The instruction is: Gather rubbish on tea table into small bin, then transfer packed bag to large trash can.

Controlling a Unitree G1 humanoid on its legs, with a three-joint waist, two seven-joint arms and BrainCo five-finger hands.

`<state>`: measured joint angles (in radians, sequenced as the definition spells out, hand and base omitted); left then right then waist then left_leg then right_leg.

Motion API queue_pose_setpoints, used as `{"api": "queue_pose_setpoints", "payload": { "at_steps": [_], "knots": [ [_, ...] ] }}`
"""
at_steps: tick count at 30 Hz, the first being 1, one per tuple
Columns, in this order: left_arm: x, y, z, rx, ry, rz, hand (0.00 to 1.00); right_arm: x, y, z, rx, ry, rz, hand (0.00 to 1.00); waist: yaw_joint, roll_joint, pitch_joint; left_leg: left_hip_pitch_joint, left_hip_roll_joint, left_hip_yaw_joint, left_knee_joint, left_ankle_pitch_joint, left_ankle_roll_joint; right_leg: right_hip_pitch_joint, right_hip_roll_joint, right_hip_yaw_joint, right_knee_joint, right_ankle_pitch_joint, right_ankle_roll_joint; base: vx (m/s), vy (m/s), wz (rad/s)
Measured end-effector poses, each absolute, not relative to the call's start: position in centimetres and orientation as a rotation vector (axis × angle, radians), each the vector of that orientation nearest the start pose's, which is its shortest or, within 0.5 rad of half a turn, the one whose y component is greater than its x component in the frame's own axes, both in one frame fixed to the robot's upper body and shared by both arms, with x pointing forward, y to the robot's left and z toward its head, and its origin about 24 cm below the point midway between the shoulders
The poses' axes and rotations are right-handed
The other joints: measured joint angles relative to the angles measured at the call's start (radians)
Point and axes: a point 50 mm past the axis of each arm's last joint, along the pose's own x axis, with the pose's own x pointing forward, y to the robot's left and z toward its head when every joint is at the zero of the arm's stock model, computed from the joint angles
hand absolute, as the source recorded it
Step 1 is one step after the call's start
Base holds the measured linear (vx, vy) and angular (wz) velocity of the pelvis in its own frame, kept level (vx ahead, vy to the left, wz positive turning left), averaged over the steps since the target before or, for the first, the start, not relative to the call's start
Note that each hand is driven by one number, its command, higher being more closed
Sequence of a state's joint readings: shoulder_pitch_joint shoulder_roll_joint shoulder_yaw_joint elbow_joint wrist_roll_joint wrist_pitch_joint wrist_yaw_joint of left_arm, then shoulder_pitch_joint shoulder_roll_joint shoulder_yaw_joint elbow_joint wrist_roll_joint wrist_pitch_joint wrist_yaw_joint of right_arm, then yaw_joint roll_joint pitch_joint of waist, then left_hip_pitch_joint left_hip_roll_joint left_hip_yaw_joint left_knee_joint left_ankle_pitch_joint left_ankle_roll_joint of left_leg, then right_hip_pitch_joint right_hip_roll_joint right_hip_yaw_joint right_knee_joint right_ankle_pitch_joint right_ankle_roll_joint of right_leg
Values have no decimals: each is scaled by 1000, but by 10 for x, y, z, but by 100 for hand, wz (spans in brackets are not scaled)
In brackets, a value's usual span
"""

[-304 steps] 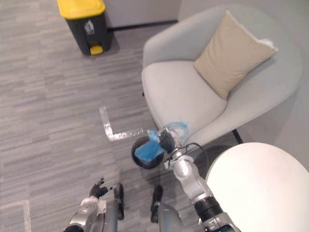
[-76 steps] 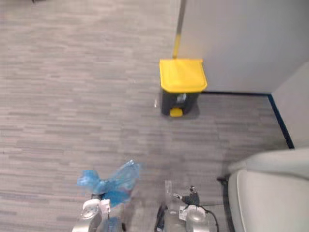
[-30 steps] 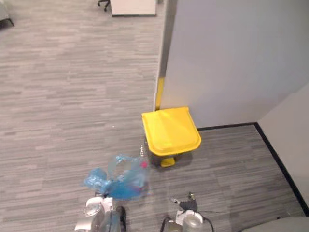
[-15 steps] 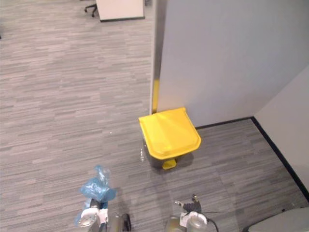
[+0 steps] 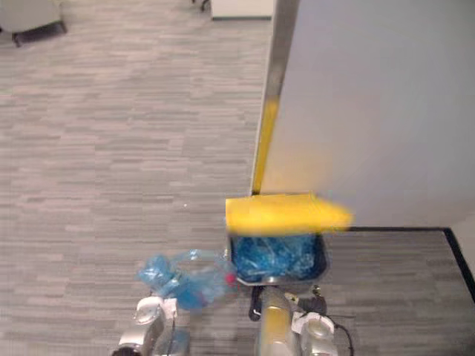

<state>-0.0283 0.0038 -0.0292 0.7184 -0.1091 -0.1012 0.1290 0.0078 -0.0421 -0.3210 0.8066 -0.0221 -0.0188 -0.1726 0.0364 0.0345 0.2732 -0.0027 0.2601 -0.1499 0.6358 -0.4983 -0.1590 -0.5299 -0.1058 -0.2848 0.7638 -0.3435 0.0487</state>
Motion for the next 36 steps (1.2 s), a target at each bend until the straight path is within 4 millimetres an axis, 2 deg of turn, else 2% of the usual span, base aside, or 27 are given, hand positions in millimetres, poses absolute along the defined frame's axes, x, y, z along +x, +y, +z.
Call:
{"api": "queue_pose_setpoints", "payload": {
  "at_steps": [1,3,5,6,10,11,12,13,14,15,16,17,18,19,21,22,24,27,28,32,36],
  "knots": [
    [207,149,-96,-48,591,128,100,162,-224,-121,5,796,-475,0,-1,0,-1,6,28,3,-45,13,6,-3,20,-21,-10,-8,-14,266,-294,5],
    [214,148,-92,-45,570,118,100,164,-219,-122,17,802,-464,0,-4,-2,-2,26,53,-1,-135,35,9,-3,39,-47,-50,2,-30,186,-253,16],
    [218,148,-89,-45,555,111,100,168,-216,-123,14,809,-446,0,-5,-5,-2,21,24,-3,-145,30,1,0,39,-55,-88,16,-29,63,-177,14],
    [217,150,-89,-43,555,111,100,174,-213,-121,-11,807,-410,0,-5,-5,-2,21,-11,10,-150,30,4,7,38,-56,-107,26,-26,-88,-114,15],
    [220,168,-82,-6,515,132,100,205,-188,-108,-74,731,-257,0,-5,-33,-5,-1,-10,31,-224,10,24,-28,32,-57,-115,40,-14,-121,-71,19],
    [224,173,-77,6,488,137,100,224,-176,-98,-95,671,-192,0,-4,-48,1,-28,-14,27,-241,2,16,-54,32,-49,-130,61,-14,-166,-70,12],
    [226,179,-74,21,475,144,100,244,-166,-84,-121,604,-140,0,10,-55,5,-60,-13,20,-242,4,13,-73,42,-43,-155,87,-9,-159,-77,9],
    [227,180,-73,24,473,146,100,249,-163,-79,-126,580,-128,0,13,-55,7,-67,-11,13,-242,4,13,-76,44,-43,-164,96,-9,-173,-123,10],
    [230,184,-69,30,454,161,100,278,-152,-54,-153,468,-76,0,19,-55,25,-78,-12,-2,-256,5,14,-81,55,-43,-183,108,-3,-74,-99,13],
    [231,185,-67,30,447,166,100,286,-149,-47,-161,439,-65,0,21,-56,26,-84,-11,-6,-259,7,15,-86,57,-44,-187,109,-5,-50,-124,15],
    [235,186,-62,27,417,178,100,308,-145,-23,-191,352,-40,0,22,-57,36,-93,-10,-20,-271,26,15,-94,60,-52,-193,110,-7,-12,-85,9],
    [238,185,-58,16,393,179,100,321,-145,-8,-212,299,-33,0,22,-56,43,-102,-9,-25,-271,32,14,-100,60,-56,-193,110,-8,-7,-98,8],
    [245,182,-50,6,352,169,100,341,-148,19,-243,211,-33,0,24,-57,69,-103,-7,-27,-268,43,1,-101,62,-60,-194,107,-13,-11,-70,2],
    [247,180,-48,4,343,163,100,346,-149,28,-252,186,-35,0,24,-57,75,-104,-5,-27,-268,45,-3,-102,63,-61,-193,107,-14,-25,-74,-2],
    [259,175,-36,-16,290,157,100,370,-165,70,-328,67,-64,0,24,-57,95,-124,2,-25,-272,48,-10,-120,66,-62,-191,111,-19,-46,-65,3],
    [261,174,-32,-19,274,157,100,373,-168,78,-339,48,-74,0,23,-59,99,-129,2,-25,-274,48,-11,-125,66,-62,-191,111,-19,-37,-53,3],
    [268,175,-18,-34,198,155,100,386,-183,111,-397,-28,-111,0,25,-61,116,-145,9,-26,-284,61,-35,-147,71,-64,-191,112,-20,2,-57,-2],
    [271,174,-10,-44,162,144,100,392,-192,132,-436,-70,-129,0,22,-61,116,-159,17,-28,-283,68,-48,-156,73,-74,-190,110,-23,21,-21,3],
    [274,169,-4,-43,134,119,100,395,-201,147,-463,-98,-153,0,18,-61,116,-166,24,-27,-282,74,-60,-156,72,-83,-190,109,-27,46,-19,10],
    [279,153,12,-78,67,55,100,397,-220,171,-473,-137,-203,0,11,-61,116,-178,25,-27,-283,81,-75,-156,62,-92,-189,116,-38,18,12,11],
    [282,136,33,-118,-32,-37,100,398,-226,181,-511,-143,-209,0,-1,-61,116,-191,21,-29,-279,83,-83,-154,51,-99,-194,120,-45,-9,30,10]
  ]
}}
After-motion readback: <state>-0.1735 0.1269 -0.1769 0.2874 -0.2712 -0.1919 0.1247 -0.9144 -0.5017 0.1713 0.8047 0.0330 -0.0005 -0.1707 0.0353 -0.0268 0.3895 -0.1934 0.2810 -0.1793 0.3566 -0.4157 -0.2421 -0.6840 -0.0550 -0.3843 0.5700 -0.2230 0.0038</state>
